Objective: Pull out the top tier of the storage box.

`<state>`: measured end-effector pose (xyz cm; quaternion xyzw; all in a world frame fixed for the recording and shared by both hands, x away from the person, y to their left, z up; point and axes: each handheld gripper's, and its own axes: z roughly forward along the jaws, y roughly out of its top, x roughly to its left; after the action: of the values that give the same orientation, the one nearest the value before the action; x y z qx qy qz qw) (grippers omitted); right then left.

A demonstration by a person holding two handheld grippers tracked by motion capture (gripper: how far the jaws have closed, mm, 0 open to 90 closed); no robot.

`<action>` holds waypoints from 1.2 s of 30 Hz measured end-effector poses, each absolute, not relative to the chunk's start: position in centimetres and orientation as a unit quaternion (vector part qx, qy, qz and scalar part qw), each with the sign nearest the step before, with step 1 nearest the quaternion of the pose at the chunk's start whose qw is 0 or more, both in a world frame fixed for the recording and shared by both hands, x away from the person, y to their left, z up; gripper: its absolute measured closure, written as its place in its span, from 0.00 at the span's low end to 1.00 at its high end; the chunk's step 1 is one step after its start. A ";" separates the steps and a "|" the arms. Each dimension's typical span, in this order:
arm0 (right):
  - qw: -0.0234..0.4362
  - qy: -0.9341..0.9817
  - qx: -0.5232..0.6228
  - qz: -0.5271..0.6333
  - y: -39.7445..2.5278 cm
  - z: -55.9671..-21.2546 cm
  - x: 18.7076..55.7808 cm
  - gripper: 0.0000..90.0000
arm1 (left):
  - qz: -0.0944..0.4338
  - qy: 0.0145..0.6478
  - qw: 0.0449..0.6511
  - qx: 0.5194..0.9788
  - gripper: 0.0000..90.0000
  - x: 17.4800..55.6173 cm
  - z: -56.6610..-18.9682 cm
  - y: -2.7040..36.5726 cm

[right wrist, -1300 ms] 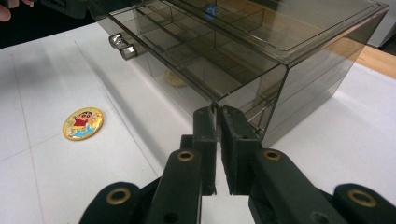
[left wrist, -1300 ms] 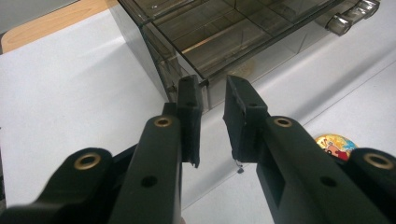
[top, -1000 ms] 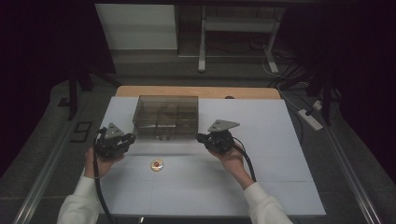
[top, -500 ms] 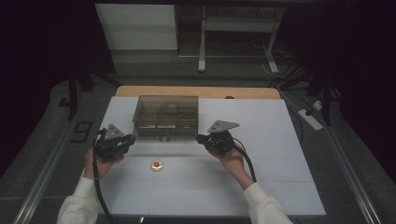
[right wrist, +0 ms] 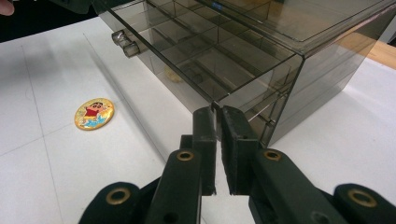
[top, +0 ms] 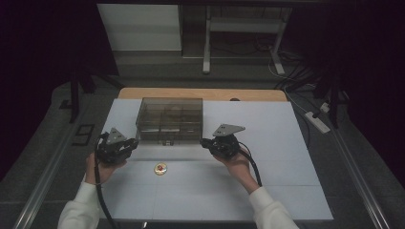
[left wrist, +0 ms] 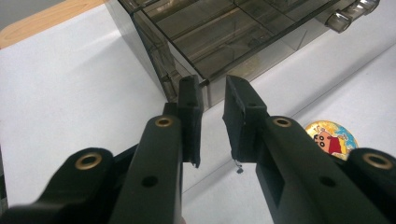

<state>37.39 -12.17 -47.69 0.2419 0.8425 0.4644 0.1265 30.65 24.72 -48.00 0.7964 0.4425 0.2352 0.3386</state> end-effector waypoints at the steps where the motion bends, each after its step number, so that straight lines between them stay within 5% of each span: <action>1: 0.127 0.843 0.242 0.464 -12.2 -47.7 37.4 0.93 | 0.235 0.442 0.339 0.796 0.84 30.6 -48.0 24.7; 36: 0.122 0.851 0.223 0.459 -12.1 -47.6 36.7 0.92 | 0.235 0.439 0.332 0.801 0.84 29.8 -48.0 24.7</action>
<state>36.70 -12.12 -47.55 0.2228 0.8513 0.4592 0.1216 29.82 24.68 -47.99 0.8010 0.4393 0.2353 0.3317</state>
